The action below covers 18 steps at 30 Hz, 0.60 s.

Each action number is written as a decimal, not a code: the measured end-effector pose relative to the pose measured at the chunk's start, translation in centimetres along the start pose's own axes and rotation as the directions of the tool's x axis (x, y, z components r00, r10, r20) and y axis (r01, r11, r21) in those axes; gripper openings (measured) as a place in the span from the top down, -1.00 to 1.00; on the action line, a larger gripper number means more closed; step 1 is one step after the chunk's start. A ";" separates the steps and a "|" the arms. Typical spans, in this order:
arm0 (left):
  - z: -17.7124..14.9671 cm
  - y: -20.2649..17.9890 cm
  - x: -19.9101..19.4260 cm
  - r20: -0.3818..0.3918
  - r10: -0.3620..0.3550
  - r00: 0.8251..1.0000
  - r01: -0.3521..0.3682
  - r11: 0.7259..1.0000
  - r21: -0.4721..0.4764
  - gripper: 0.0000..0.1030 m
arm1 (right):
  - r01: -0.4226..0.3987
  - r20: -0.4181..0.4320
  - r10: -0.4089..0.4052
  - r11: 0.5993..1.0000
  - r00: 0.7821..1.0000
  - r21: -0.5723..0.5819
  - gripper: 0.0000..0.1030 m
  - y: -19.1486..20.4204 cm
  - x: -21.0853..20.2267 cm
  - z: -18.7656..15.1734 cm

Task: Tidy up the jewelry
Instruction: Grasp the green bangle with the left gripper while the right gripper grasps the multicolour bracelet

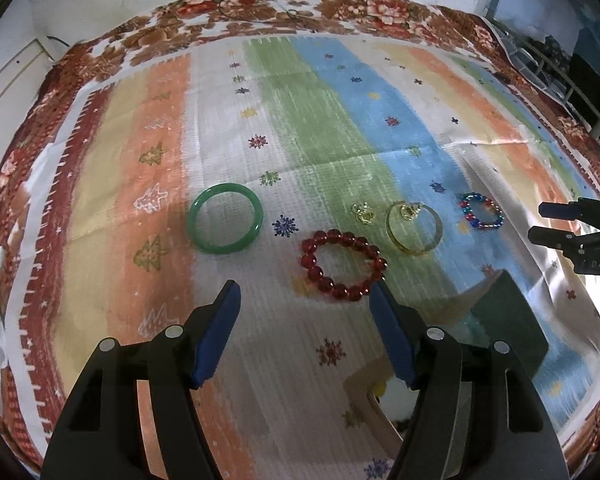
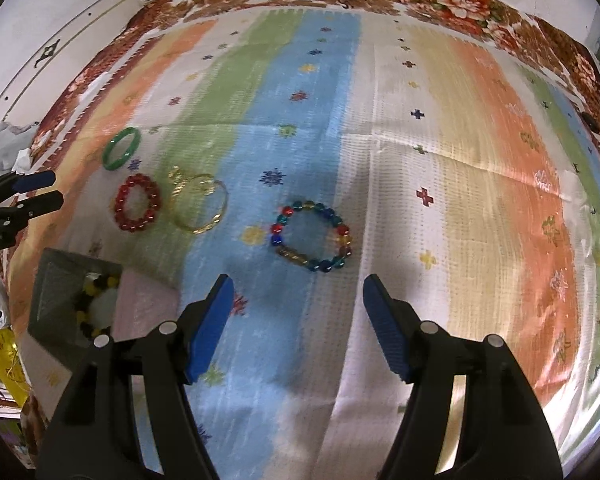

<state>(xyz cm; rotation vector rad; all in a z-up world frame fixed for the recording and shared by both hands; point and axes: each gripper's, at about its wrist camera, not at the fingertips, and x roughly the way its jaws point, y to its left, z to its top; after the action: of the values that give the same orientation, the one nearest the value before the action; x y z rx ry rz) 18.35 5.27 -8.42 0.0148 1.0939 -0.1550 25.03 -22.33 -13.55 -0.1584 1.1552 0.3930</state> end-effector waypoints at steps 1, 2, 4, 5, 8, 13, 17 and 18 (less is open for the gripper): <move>0.2 0.1 0.4 -0.005 0.001 1.000 -0.001 1.000 -0.001 -0.30 | 0.004 -0.004 -0.004 1.000 1.000 0.003 -0.31 -0.3 0.4 0.2; 0.3 0.2 0.8 -0.010 0.001 1.000 -0.001 1.000 -0.003 -0.30 | 0.006 -0.008 -0.006 1.000 1.000 0.005 -0.31 -0.5 0.7 0.3; 0.6 0.7 1.8 -0.020 0.000 1.000 0.000 1.000 -0.015 -0.30 | 0.007 -0.015 -0.007 1.000 1.000 0.016 -0.31 -1.2 1.4 0.6; 0.7 0.8 2.2 -0.027 0.000 1.000 0.000 1.000 -0.015 -0.30 | 0.009 -0.018 -0.008 1.000 1.000 0.021 -0.31 -1.4 1.8 0.8; 0.8 0.9 3.7 -0.047 0.004 0.999 -0.005 1.000 -0.014 -0.30 | 0.015 -0.036 -0.014 0.999 0.999 0.028 -0.31 -2.1 3.1 1.2; 1.2 1.7 5.1 -0.055 0.007 0.998 -0.008 1.000 -0.029 -0.30 | 0.020 -0.047 -0.018 0.999 0.999 0.038 -0.31 -2.7 4.5 1.9; 1.9 2.4 5.8 -0.058 0.005 0.998 -0.007 0.999 -0.033 -0.30 | 0.022 -0.056 -0.020 0.999 0.998 0.035 -0.31 -2.9 5.5 2.2; 2.1 2.5 6.0 -0.059 0.007 0.998 -0.008 0.999 -0.031 -0.30 | 0.022 -0.058 -0.020 0.999 0.998 0.035 -0.31 -2.9 5.7 2.3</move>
<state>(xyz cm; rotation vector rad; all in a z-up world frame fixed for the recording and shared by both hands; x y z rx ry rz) 23.18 6.86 -12.93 -0.0042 1.1550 -0.1317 30.13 -22.97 -18.08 -0.1516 1.2161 0.3516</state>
